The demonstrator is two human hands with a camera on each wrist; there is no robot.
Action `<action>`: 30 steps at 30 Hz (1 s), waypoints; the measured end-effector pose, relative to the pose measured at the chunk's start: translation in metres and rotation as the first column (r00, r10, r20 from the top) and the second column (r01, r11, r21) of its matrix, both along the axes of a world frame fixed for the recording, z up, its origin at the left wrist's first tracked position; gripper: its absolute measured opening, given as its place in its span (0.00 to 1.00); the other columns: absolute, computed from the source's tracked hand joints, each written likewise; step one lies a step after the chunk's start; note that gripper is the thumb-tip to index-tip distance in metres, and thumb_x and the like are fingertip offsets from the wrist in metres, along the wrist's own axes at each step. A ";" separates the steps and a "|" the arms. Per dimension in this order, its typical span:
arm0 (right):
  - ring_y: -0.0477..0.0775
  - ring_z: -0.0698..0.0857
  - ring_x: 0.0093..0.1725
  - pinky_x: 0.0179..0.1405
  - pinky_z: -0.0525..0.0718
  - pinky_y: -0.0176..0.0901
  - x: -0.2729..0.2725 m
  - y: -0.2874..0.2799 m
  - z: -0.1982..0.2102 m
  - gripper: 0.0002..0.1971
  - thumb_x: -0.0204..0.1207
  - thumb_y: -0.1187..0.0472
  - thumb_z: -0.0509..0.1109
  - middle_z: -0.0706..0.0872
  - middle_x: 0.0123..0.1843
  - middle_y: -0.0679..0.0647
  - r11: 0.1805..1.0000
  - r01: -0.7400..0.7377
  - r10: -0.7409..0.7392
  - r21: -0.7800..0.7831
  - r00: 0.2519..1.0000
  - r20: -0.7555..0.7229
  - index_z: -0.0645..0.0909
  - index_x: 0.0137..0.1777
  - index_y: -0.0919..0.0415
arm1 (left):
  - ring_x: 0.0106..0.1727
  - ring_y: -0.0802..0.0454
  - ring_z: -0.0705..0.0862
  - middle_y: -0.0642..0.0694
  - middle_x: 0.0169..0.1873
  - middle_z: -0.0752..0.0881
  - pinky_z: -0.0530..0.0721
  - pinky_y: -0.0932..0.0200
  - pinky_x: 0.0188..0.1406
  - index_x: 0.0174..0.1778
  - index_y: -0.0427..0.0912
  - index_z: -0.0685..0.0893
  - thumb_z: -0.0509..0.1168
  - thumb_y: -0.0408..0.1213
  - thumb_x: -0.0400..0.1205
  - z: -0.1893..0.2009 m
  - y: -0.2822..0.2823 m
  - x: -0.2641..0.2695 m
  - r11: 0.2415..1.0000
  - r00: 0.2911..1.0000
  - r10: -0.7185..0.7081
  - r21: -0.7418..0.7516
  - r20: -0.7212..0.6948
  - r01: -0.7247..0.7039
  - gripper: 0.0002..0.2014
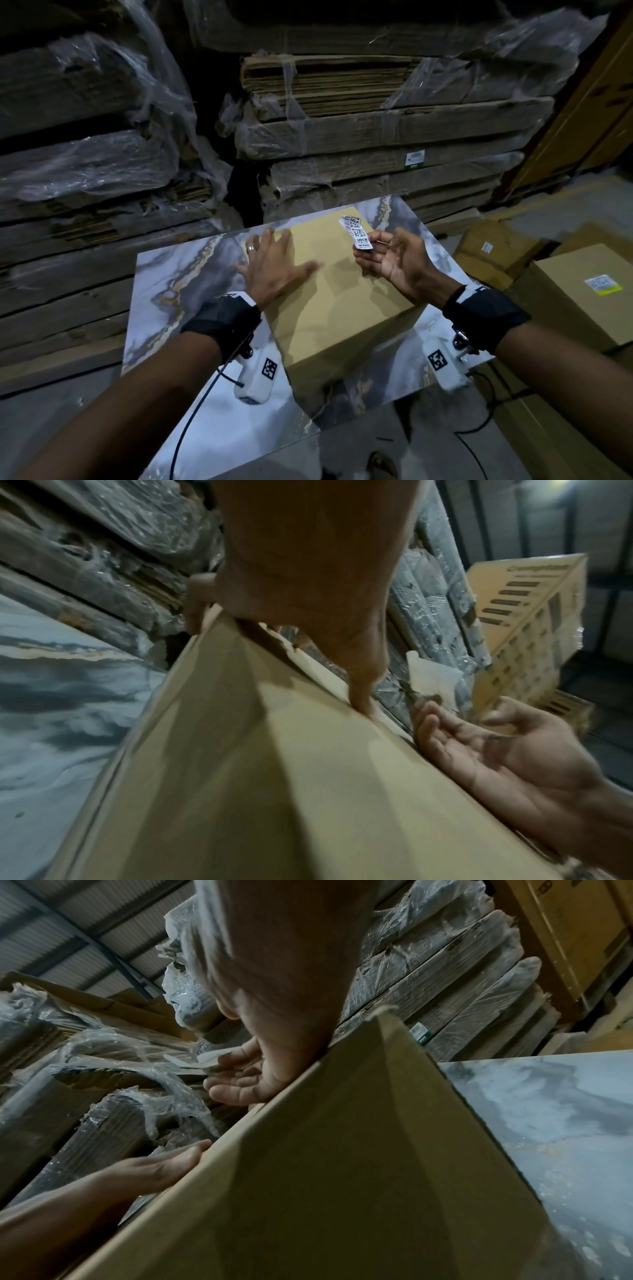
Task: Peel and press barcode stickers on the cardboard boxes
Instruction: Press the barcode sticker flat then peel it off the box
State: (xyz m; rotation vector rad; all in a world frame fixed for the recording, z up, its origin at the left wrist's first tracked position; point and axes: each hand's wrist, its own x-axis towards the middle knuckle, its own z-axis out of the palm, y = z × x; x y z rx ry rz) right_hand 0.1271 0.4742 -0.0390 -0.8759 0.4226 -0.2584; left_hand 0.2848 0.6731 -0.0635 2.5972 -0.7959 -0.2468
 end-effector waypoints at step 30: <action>0.65 0.92 0.49 0.54 0.90 0.54 -0.001 0.008 -0.001 0.18 0.84 0.62 0.49 0.90 0.51 0.70 0.993 0.094 -0.095 -0.067 0.995 -0.018 0.79 0.52 0.70 | 0.83 0.35 0.59 0.41 0.81 0.63 0.62 0.22 0.69 0.83 0.47 0.66 0.64 0.78 0.69 0.023 -0.033 -0.013 0.967 0.971 0.238 0.103 -0.023 -0.235 0.52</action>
